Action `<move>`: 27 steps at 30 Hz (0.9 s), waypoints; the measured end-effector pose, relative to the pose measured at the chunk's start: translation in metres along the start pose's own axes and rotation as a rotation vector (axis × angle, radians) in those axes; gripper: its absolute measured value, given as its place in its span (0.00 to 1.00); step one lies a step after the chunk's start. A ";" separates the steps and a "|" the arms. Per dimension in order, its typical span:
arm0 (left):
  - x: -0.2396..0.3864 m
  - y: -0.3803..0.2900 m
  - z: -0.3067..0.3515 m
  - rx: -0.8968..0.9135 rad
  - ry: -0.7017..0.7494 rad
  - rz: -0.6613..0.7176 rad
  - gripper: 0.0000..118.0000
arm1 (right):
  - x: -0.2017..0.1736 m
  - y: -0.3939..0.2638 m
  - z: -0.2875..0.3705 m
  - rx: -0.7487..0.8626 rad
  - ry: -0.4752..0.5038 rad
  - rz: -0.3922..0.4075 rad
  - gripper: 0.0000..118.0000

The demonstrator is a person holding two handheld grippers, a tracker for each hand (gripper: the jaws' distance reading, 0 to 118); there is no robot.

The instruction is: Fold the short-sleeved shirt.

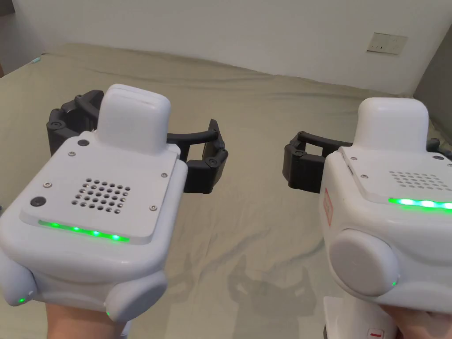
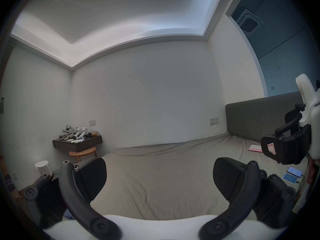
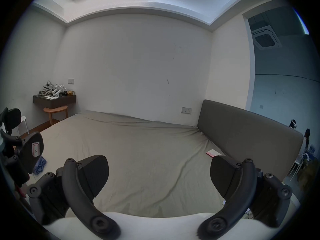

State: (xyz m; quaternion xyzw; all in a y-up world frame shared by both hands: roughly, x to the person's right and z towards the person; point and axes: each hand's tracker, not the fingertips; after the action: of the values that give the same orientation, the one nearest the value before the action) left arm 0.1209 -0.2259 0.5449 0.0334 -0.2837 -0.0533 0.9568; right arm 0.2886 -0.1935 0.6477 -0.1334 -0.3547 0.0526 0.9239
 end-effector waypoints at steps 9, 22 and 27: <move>0.000 0.000 0.000 0.000 -0.013 -0.014 1.00 | 0.003 0.000 0.007 -0.005 0.048 -0.048 1.00; 0.000 -0.004 -0.001 -0.011 -0.012 -0.020 1.00 | 0.005 -0.009 0.002 -0.018 0.048 -0.062 1.00; -0.001 -0.004 -0.002 -0.007 -0.006 -0.017 1.00 | 0.014 -0.012 0.008 0.076 0.134 -0.078 1.00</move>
State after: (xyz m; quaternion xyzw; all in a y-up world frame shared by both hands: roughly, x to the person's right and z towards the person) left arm 0.1204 -0.2291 0.5422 0.0324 -0.2860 -0.0626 0.9556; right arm 0.2940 -0.2004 0.6659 -0.0877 -0.2948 0.0208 0.9513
